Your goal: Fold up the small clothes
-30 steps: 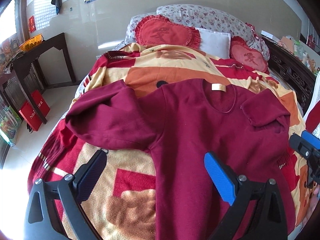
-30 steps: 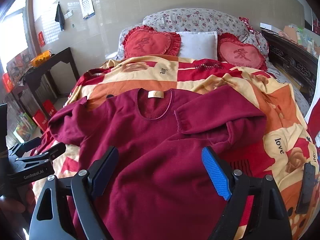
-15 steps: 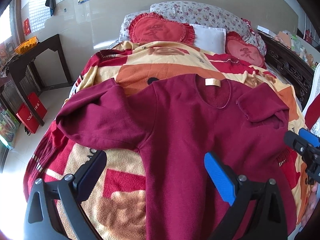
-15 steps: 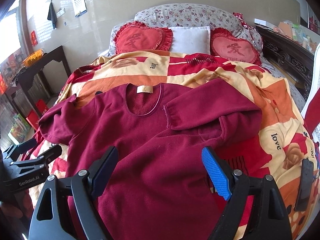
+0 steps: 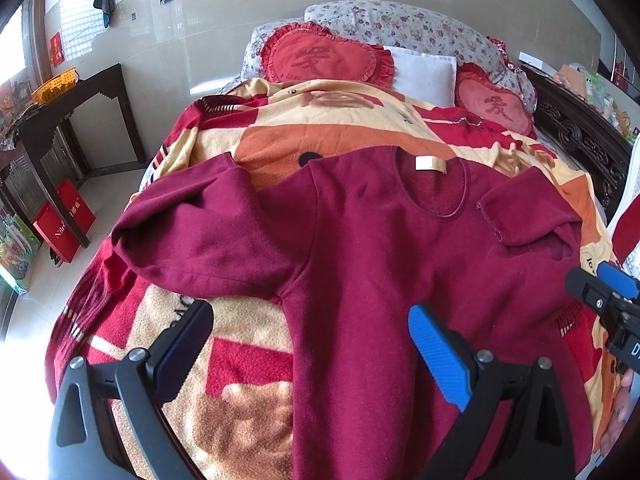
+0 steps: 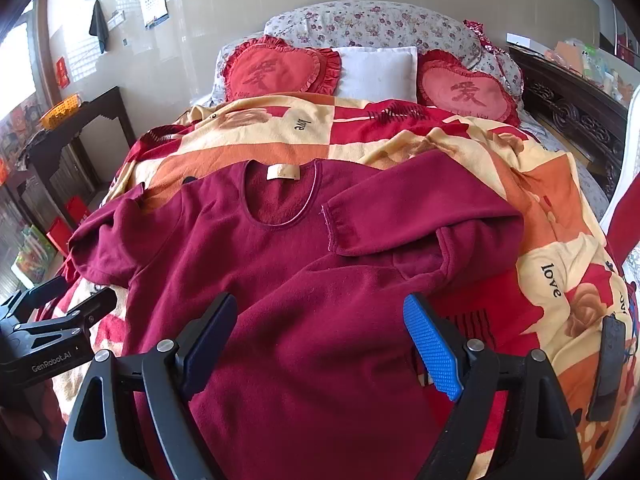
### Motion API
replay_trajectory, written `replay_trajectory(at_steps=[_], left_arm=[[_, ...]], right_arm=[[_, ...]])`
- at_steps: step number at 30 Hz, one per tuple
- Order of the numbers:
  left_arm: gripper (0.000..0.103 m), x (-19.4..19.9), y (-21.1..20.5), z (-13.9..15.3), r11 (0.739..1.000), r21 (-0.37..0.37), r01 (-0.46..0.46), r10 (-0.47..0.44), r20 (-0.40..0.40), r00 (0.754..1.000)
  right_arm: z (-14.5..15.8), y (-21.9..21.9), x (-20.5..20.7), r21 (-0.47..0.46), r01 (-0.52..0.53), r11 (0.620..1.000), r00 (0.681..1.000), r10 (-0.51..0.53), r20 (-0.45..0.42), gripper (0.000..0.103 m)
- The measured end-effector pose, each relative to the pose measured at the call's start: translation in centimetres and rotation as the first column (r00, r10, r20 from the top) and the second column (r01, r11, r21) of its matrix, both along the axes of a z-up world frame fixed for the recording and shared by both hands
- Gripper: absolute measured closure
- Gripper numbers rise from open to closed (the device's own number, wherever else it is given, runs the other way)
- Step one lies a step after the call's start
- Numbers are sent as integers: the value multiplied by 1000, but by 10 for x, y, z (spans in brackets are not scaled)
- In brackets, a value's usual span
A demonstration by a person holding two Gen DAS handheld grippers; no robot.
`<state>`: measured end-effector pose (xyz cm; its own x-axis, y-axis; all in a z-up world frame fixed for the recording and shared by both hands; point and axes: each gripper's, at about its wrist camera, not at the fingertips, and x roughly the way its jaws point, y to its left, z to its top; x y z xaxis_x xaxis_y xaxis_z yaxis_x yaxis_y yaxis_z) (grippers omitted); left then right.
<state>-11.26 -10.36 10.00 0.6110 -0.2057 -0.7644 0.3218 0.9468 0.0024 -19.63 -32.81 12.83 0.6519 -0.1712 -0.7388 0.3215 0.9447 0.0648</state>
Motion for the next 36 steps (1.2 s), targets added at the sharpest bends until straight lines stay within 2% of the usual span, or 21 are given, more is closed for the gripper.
replay_trajectory(at_steps=[36], left_arm=[[3,15,14,-14,999,13,-44,44,-27,999]], right_arm=[[-16,23,29,13,-72,997,996,73,-54,34]])
